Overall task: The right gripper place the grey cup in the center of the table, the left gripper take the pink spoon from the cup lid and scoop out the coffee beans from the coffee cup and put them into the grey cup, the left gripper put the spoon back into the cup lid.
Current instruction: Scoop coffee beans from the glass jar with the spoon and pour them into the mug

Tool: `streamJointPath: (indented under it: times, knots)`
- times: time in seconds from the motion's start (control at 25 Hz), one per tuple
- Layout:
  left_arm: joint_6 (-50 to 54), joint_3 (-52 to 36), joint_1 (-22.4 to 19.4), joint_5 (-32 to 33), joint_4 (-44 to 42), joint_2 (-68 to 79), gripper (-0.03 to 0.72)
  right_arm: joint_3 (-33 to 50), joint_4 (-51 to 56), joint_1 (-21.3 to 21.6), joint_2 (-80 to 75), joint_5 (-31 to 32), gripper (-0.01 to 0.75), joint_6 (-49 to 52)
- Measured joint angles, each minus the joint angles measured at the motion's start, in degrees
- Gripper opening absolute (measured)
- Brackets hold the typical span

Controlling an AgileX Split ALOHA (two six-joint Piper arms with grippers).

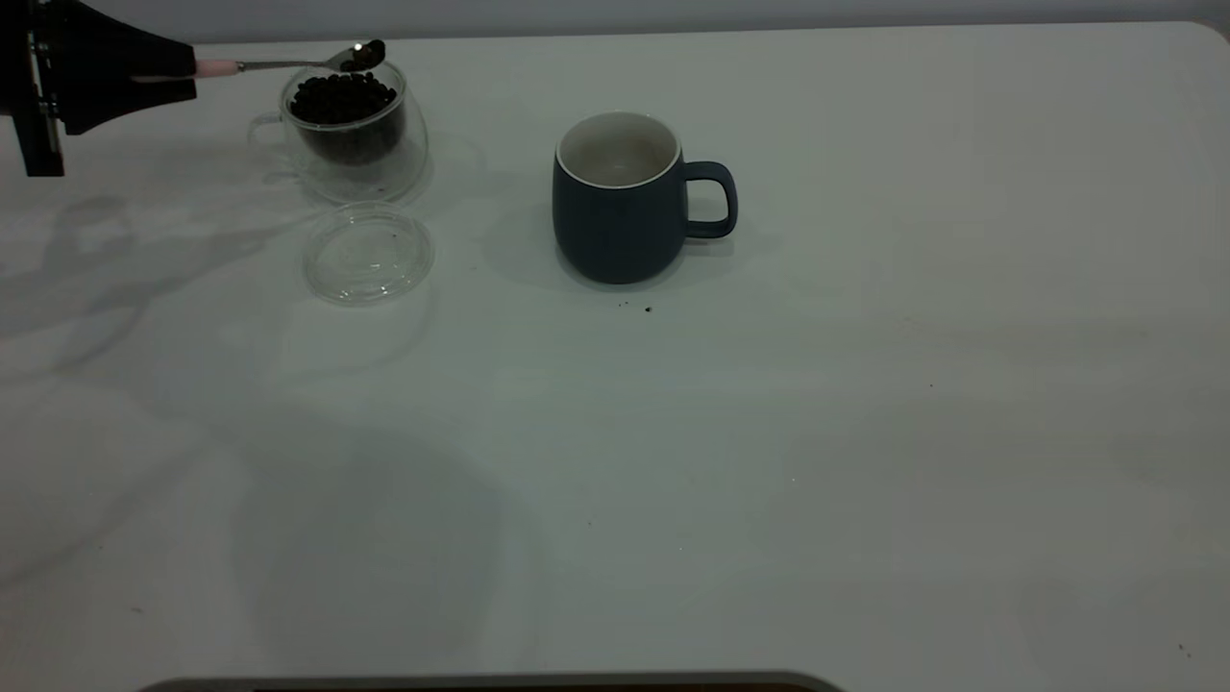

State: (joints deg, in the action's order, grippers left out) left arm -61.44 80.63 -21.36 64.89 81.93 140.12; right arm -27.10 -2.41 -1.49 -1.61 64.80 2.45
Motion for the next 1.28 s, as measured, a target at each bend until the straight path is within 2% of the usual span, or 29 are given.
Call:
streamJointPath:
  times: [0.36,1.08,1.28]
  knots:
    - [0.0,0.0,1.4,0.3,0.0,0.0,0.126,0.0,0.0,0.0,0.0,0.0,0.531,0.0]
    - [0.0,0.1,12.8,0.4,0.0,0.0,0.126,0.0,0.0,0.0,0.0,0.1,0.531,0.0]
    - [0.0,0.2,15.3,-2.0,0.0,0.0,0.126,0.0,0.0,0.0,0.0,0.1,0.531,0.0]
